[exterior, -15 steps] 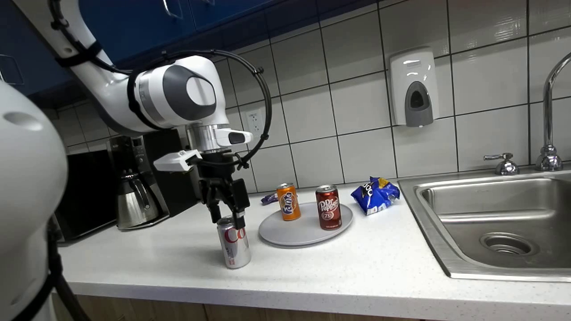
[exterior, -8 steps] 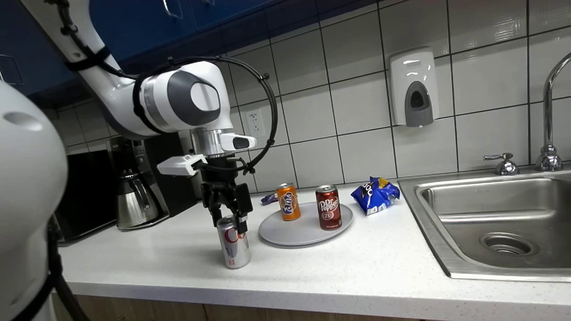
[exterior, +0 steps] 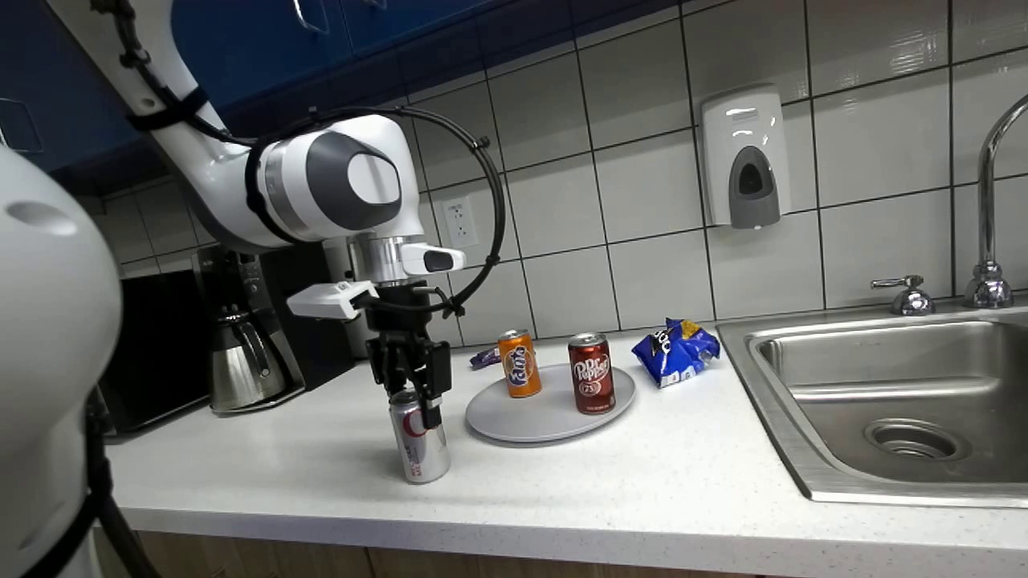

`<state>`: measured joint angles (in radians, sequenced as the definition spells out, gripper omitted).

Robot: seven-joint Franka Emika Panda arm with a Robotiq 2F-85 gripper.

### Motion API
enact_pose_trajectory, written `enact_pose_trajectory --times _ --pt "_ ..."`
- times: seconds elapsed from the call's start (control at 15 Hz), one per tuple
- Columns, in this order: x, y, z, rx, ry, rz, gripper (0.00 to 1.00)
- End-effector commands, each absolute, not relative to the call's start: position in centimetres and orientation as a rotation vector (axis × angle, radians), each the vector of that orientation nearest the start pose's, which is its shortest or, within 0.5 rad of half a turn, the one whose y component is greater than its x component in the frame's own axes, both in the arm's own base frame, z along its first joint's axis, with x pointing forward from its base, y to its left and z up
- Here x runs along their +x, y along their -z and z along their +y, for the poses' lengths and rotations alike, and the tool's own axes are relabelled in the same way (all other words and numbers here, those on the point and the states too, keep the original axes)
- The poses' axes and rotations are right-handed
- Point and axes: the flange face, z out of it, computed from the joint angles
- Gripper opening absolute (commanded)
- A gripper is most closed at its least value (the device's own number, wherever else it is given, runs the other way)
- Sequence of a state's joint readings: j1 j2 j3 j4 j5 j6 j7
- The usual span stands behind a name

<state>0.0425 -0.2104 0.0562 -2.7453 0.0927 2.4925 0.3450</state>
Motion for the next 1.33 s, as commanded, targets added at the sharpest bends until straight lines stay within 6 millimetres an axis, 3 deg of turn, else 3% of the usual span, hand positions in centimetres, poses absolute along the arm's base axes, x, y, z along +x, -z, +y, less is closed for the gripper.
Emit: enact_pose_trajectory --times 0.0,0.73,1.27 --pt "39.0 -28.8 3.4 -3.058 -0.07 0.479 0.38" --pt "40.8 -32.4 2.8 -3.061 -0.009 0.477 0.38" --pt "44.2 -34.0 -1.6 -3.06 0.026 0.505 0.38"
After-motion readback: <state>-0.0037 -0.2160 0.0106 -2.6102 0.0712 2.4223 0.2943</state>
